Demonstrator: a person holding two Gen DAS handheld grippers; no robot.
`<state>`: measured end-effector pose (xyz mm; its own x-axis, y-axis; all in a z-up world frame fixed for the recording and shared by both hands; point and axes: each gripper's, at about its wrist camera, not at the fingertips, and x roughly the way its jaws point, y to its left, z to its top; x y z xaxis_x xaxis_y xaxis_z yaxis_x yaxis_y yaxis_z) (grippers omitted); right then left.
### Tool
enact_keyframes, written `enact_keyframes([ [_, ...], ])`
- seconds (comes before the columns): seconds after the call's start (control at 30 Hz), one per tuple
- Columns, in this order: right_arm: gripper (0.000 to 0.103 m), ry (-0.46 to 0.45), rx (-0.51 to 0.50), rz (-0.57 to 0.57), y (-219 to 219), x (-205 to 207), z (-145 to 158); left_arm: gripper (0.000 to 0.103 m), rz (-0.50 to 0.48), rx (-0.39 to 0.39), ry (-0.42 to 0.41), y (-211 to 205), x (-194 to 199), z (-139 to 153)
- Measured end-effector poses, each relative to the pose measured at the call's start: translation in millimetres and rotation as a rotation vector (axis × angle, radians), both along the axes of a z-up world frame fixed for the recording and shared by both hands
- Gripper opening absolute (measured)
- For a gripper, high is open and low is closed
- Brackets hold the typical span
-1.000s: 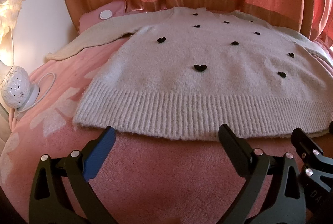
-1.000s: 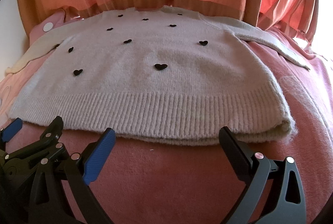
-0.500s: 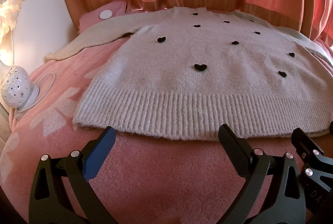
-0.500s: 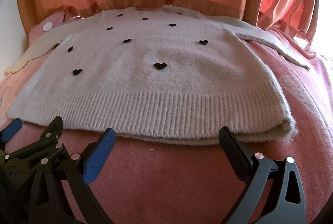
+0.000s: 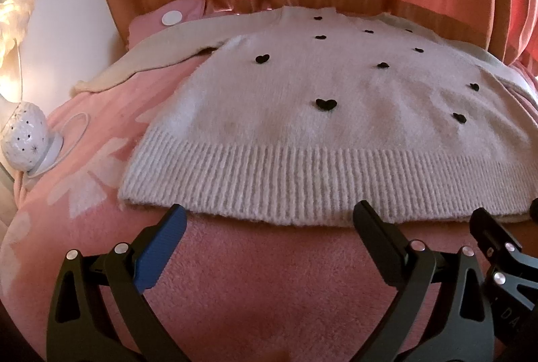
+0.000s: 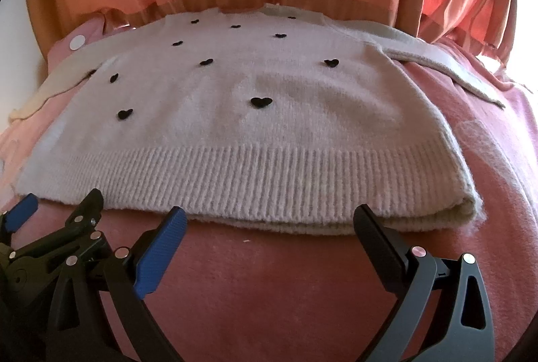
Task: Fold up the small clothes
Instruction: 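Reach the right tool to the sweater sleeve and close on its cuff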
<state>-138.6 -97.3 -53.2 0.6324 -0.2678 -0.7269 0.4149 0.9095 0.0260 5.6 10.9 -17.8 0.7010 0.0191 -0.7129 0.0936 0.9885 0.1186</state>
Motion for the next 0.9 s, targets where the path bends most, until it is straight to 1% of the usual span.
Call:
enact_keyframes([
  [0.17,0.098,0.006,0.015,0.009,-2.2,1.2,1.8,0.097,0.005,0.009,0.028,-2.3,1.2,1.7],
  [0.23,0.098,0.002,0.030,0.030,-5.0,1.0,6.7,0.098,-0.005,0.012,0.037,-2.1,1.1,5.8],
  [0.3,0.098,-0.013,0.065,0.060,-13.3,0.5,19.2,0.098,-0.037,0.003,0.042,-3.3,2.3,14.5],
  [0.33,0.098,-0.041,0.077,0.062,-22.4,-1.8,32.1,0.098,-0.056,-0.012,0.031,-3.2,1.9,22.6],
  [0.4,0.098,-0.108,0.057,0.028,-46.2,-7.3,59.6,0.098,-0.087,-0.043,-0.011,-3.1,2.6,41.5],
  [0.43,0.098,-0.146,0.030,-0.005,-65.7,-10.2,75.7,0.098,-0.108,-0.067,-0.030,-2.7,6.9,54.3],
  [0.5,0.098,-0.191,-0.006,-0.066,-106.7,-11.3,96.7,0.098,-0.145,-0.125,-0.029,-4.1,20.3,70.7],
  [0.53,0.098,-0.200,0.001,-0.097,-137.4,-8.8,103.4,0.098,-0.164,-0.164,-0.014,-5.0,29.1,78.1],
  [0.57,0.098,-0.199,0.029,-0.132,-167.8,-6.0,105.0,0.098,-0.178,-0.228,0.005,-5.5,43.3,87.4],
  [0.6,0.098,-0.202,0.069,-0.167,-197.0,-4.0,103.5,0.098,-0.182,-0.266,0.009,-6.3,50.1,91.7],
  [0.67,0.098,-0.221,0.203,-0.243,-264.8,-0.5,90.8,0.098,-0.206,-0.356,0.014,-9.0,69.7,99.1],
  [0.7,0.098,-0.220,0.286,-0.284,-302.1,2.2,78.3,0.098,-0.219,-0.378,0.015,-12.5,77.0,100.3],
  [0.73,0.098,-0.218,0.332,-0.309,-324.4,5.5,70.2,0.098,-0.234,-0.397,0.013,-16.3,84.1,100.2],
  [0.77,0.096,-0.217,0.361,-0.338,-345.5,9.5,61.4,0.098,-0.252,-0.419,0.003,-21.2,91.3,99.0],
  [0.83,0.094,-0.203,0.374,-0.404,-385.4,13.0,43.9,0.098,-0.268,-0.442,-0.021,-30.6,101.0,95.2],
  [0.9,0.093,-0.206,0.391,-0.460,-416.8,18.6,30.6,0.098,-0.266,-0.423,-0.038,-42.1,111.0,88.7],
])
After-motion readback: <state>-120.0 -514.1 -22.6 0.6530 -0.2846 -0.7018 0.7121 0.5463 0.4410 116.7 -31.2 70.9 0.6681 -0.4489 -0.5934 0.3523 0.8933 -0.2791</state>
